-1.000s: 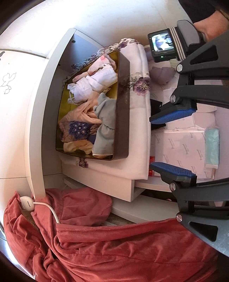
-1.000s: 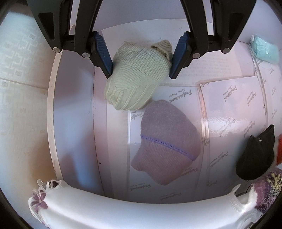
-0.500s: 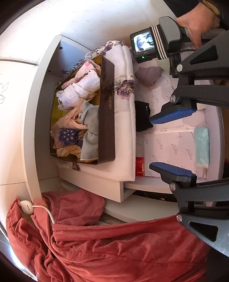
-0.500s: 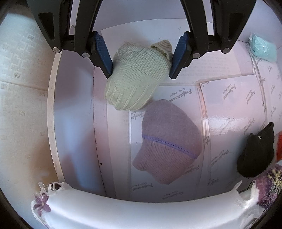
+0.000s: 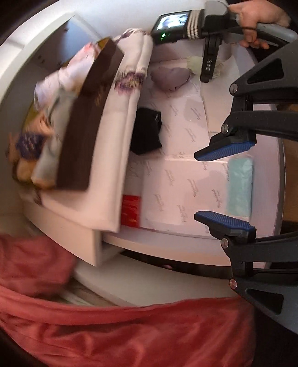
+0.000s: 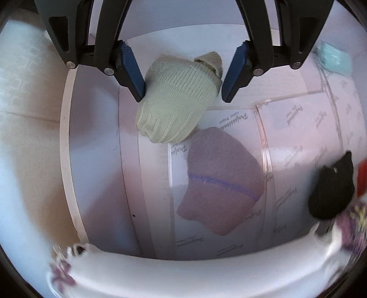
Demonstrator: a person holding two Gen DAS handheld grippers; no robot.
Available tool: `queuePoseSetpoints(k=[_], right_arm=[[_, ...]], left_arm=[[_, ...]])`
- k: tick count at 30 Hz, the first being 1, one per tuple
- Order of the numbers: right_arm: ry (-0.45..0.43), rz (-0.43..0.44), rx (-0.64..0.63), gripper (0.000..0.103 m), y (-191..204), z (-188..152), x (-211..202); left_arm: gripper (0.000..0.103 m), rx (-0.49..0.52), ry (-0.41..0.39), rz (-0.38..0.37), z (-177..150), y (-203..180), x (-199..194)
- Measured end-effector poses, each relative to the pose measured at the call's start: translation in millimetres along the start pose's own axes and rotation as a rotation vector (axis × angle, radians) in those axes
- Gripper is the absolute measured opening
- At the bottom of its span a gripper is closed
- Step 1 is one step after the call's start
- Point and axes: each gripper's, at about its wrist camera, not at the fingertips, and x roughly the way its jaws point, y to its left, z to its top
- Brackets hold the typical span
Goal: Organize soft objects
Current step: 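Move the left tool back down over the drawer, then grasp the mint-green bagged item in the drawer with the left tool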
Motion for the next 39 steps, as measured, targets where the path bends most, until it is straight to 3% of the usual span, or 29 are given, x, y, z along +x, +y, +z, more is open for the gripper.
queuePoseSetpoints(k=[10,14,17,21,26,39], right_arm=[[0.004,0.024,0.038,0.071,-9.6,1.4,0.9],[0.003,0.029,0.044,0.072,-13.2,1.9,0.8],[0.005,0.023,0.038,0.072,-11.7,2.0,1.3],[0.005,0.019,0.037,0.073,-9.1,2.7,0.3],[0.005,0.016,0.035,0.073,-4.2,2.6,0.2],[0.001,0.004,0.013,0.076,13.1,2.2,-3.8]], left_arm=[[0.045,-0.277,0.083,-0.138,4.5,49.8,8.3],[0.045,-0.284,0.079,-0.144,17.5,55.7,0.5],[0.045,-0.214,0.147,-0.146,23.4,44.8,8.5],[0.045,0.015,0.304,-0.103,25.6,8.0,33.4],[0.045,0.215,0.441,-0.09,13.8,-30.1,65.1],[0.045,0.369,0.554,-0.054,-3.4,-70.8,119.0]])
